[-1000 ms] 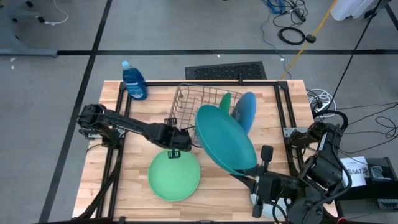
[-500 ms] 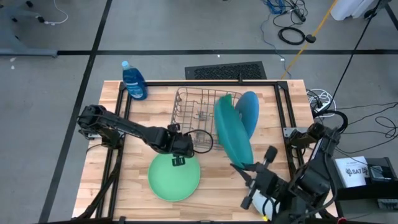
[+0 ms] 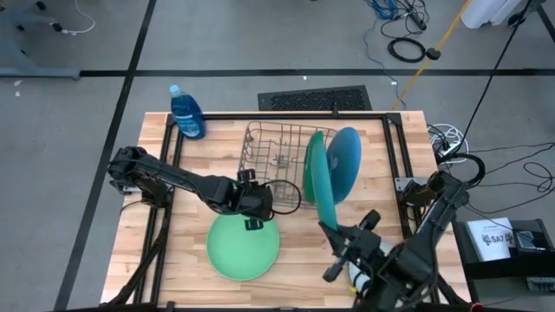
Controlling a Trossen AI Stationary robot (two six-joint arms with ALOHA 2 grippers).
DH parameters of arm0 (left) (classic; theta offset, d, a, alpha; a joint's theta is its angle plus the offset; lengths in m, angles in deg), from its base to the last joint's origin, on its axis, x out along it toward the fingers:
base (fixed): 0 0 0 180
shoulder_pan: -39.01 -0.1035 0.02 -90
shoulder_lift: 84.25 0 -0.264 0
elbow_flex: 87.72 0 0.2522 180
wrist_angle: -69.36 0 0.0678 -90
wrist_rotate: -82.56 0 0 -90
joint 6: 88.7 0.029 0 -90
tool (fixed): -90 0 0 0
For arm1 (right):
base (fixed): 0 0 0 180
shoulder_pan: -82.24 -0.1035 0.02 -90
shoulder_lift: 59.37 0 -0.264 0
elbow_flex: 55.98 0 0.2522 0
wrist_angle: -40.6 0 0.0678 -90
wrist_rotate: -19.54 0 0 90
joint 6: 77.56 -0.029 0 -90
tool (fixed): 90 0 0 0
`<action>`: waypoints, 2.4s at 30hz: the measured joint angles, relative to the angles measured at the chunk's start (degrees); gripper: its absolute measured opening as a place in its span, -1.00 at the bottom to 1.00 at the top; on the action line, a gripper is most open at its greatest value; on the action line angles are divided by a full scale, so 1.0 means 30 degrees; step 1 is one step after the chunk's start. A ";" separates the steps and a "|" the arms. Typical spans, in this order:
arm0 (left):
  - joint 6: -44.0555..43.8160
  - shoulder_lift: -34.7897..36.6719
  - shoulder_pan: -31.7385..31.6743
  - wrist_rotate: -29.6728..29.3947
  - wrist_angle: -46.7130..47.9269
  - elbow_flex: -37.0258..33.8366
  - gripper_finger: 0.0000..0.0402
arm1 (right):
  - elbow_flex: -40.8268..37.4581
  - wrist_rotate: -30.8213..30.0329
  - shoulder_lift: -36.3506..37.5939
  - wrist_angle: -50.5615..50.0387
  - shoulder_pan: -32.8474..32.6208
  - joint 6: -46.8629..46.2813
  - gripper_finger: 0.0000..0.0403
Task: Sort dishes
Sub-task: Put the green plate into the dish rack
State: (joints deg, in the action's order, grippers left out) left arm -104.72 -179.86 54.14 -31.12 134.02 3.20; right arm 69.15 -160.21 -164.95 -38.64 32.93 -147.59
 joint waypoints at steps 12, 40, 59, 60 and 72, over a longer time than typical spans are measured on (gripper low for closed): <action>0.4454 0.1260 0.1142 -0.1805 0.0848 0.4291 -0.09 | -0.0057 -0.0122 0.2426 0.0103 -0.0019 0.3265 -0.96; 2.2164 -0.0134 -0.2412 0.4691 -0.0595 1.7361 -0.09 | -0.0093 -0.0096 0.2477 0.2575 -0.0128 0.6072 -0.96; 2.0951 -0.1024 -0.2200 0.4681 -0.0165 1.9294 -0.09 | 0.4065 0.7551 0.6636 0.6505 0.1949 2.3110 -0.96; 2.0780 -0.1024 -0.2197 0.4683 -0.0172 1.9294 -0.09 | 0.4571 0.7727 0.6842 0.7138 0.2118 2.4385 -0.96; 1.8919 -0.1076 -0.2164 0.4683 -0.0350 1.9287 -0.09 | 0.6777 0.7229 1.0232 1.5200 0.6479 3.1535 -0.96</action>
State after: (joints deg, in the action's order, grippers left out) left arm -47.97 -183.09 47.65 -17.07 132.97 61.06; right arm 89.48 -138.53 -134.26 6.96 52.36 -52.98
